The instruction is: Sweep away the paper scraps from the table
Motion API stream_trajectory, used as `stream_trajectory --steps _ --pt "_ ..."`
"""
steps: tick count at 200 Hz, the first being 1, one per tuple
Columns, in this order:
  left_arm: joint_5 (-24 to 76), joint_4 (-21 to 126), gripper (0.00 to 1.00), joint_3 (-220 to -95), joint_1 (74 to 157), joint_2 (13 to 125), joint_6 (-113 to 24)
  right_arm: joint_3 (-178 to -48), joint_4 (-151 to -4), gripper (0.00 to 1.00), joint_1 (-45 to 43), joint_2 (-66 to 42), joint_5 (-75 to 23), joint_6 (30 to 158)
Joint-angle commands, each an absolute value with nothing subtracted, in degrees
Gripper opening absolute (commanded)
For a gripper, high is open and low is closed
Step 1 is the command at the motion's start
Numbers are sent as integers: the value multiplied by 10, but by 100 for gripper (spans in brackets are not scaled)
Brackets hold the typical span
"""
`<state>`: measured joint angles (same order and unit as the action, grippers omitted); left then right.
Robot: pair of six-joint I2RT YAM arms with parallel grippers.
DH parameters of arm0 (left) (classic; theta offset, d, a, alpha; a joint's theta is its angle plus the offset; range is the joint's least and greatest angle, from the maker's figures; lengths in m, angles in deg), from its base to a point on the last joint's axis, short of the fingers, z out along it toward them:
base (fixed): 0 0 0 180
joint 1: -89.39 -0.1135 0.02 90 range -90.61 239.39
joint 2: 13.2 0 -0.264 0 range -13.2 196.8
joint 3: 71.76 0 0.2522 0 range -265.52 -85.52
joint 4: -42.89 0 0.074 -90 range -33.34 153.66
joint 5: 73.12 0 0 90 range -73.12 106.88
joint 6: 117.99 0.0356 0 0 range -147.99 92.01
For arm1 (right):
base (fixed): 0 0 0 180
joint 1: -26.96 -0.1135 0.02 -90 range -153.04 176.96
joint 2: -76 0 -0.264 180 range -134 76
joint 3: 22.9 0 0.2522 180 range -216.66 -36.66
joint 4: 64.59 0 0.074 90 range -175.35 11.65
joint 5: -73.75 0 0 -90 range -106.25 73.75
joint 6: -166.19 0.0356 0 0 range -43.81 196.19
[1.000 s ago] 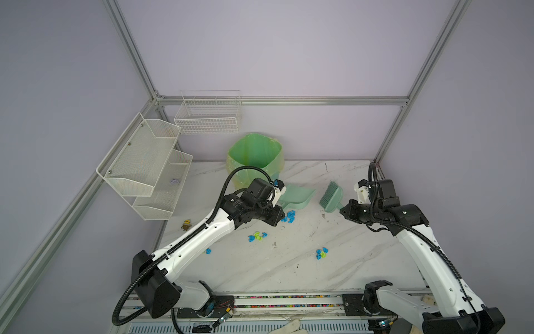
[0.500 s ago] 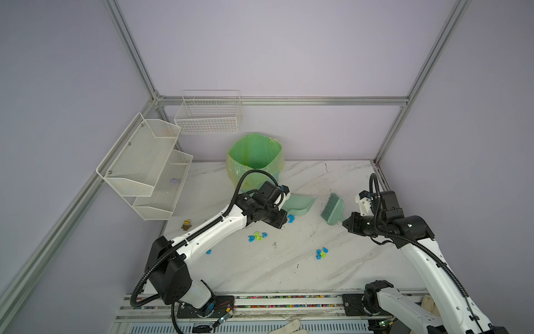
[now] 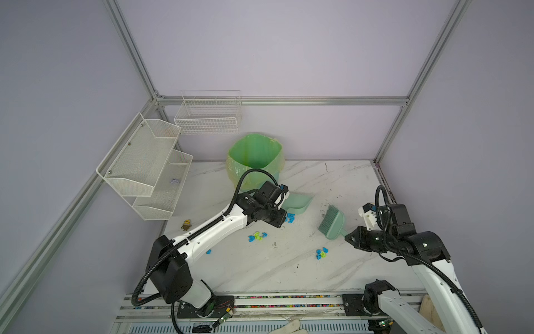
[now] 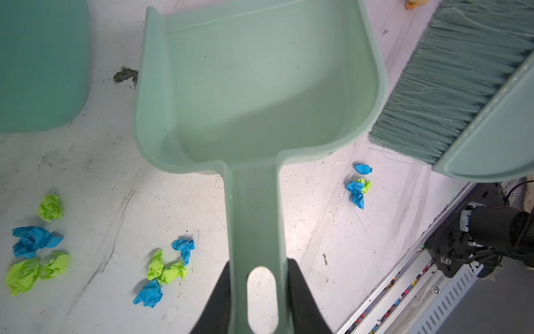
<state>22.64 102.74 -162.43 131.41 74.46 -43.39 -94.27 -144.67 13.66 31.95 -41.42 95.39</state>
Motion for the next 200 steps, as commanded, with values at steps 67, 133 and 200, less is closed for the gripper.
stream_trajectory --steps 67,133,200 --pt "227 1027 0 -1713 1314 778 -434 -887 -1472 0 133 343 -460 943" --pt "217 1026 0 -1715 1314 786 -434 -868 -1491 0 133 352 -483 929" --pt "223 1027 0 -1729 1315 805 -431 -860 -1499 0 132 343 -485 915"
